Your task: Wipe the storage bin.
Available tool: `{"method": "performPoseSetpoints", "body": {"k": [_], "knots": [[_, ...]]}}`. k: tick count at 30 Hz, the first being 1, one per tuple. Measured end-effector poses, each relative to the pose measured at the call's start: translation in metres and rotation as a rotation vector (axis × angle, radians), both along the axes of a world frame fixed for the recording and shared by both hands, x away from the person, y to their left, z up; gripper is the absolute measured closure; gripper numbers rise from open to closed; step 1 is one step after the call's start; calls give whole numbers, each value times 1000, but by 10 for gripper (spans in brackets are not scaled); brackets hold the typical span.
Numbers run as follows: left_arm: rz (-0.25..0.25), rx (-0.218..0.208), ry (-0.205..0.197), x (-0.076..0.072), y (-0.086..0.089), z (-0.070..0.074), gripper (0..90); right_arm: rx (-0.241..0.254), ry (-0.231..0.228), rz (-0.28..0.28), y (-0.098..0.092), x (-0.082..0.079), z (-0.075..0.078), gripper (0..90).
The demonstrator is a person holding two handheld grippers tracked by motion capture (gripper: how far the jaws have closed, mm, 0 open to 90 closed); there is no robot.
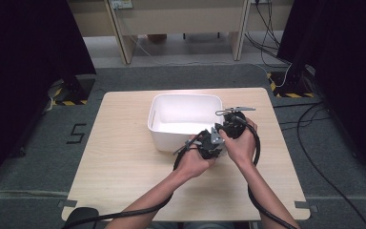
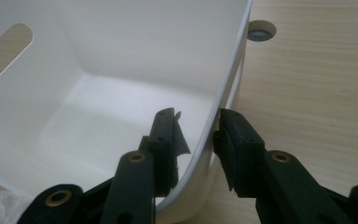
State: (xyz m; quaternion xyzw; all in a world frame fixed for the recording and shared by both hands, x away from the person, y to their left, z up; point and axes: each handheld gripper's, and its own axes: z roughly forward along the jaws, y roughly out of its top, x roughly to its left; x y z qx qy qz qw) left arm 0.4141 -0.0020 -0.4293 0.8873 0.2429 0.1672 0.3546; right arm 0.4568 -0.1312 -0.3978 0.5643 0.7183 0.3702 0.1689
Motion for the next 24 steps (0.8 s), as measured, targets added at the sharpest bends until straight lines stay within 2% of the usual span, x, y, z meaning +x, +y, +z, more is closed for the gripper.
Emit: {"method": "performPoseSetpoints", "body": {"k": [11, 15, 24], "knots": [[-12, 2, -7, 0, -1, -8, 759, 5, 3, 12, -1, 1, 0, 676], [-14, 17, -7, 0, -1, -13, 759, 5, 3, 14, -2, 1, 0, 676], [-14, 39, 16, 3, -4, -27, 759, 6, 5, 11, -1, 1, 0, 676]]}}
